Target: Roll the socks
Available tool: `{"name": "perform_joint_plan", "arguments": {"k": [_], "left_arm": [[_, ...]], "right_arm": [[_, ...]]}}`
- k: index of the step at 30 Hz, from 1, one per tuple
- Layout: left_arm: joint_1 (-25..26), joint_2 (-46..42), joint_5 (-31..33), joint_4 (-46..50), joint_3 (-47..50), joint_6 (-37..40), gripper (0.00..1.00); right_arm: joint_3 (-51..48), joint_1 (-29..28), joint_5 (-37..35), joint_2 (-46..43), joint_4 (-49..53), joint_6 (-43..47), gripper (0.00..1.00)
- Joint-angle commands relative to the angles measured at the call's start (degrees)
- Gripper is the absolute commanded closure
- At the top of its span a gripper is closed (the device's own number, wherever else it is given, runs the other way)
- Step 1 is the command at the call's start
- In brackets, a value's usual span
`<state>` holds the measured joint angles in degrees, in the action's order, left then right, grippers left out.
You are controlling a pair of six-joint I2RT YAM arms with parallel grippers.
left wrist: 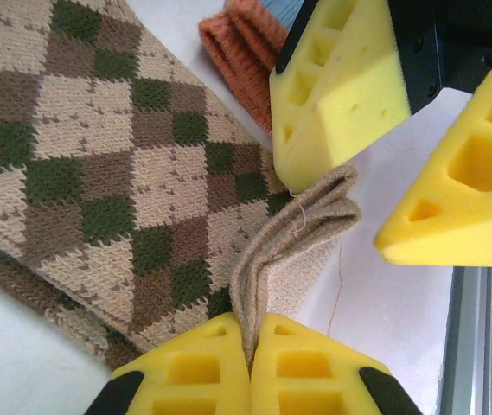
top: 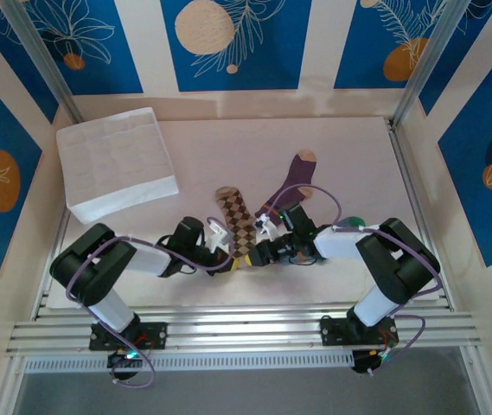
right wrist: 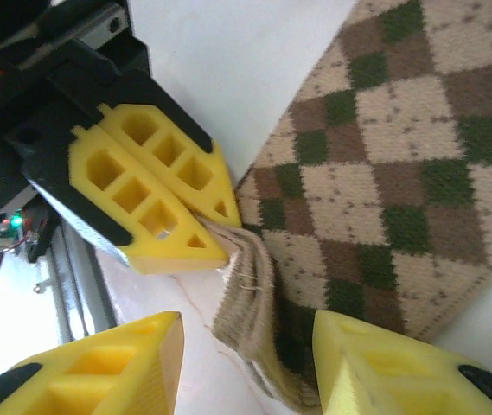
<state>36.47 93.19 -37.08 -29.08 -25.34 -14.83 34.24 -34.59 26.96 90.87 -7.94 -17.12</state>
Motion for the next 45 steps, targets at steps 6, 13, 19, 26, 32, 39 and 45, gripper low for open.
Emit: {"name": "perform_joint_plan", "arguments": {"k": [6, 13, 19, 26, 32, 39, 45], "left_arm": [[-0.7, 1.4, 0.5, 4.8, -2.3, -0.1, 1.00], [-0.7, 0.8, 1.6, 6.8, -2.7, 3.1, 0.91], [-0.6, -7.7, 3.7, 7.0, -0.2, 11.9, 0.78], [-0.1, -19.7, 5.7, 3.8, 3.9, 24.3, 0.76], [5.9, -24.2, 12.6, 4.8, 4.7, 41.4, 0.76], [10.7, -19.6, 21.6, 3.2, 3.6, 53.8, 0.71], [13.6, -10.8, 26.3, 2.0, 0.1, 59.8, 0.70]], "right_arm": [[2.7, -2.8, -6.7, 1.6, 3.4, -0.7, 0.57], [7.0, -4.4, -14.1, 5.0, 11.5, -3.6, 0.76], [11.2, -4.8, -21.9, 8.8, 22.2, -6.1, 0.86], [14.9, -6.1, -26.3, 11.7, 29.9, -6.1, 0.87], [17.8, -5.3, -25.8, 14.0, 34.9, -6.0, 0.88], [19.5, -3.0, -20.9, 15.7, 38.5, -5.8, 0.88], [19.2, -2.1, -18.5, 16.3, 39.6, -5.8, 0.88]]}}
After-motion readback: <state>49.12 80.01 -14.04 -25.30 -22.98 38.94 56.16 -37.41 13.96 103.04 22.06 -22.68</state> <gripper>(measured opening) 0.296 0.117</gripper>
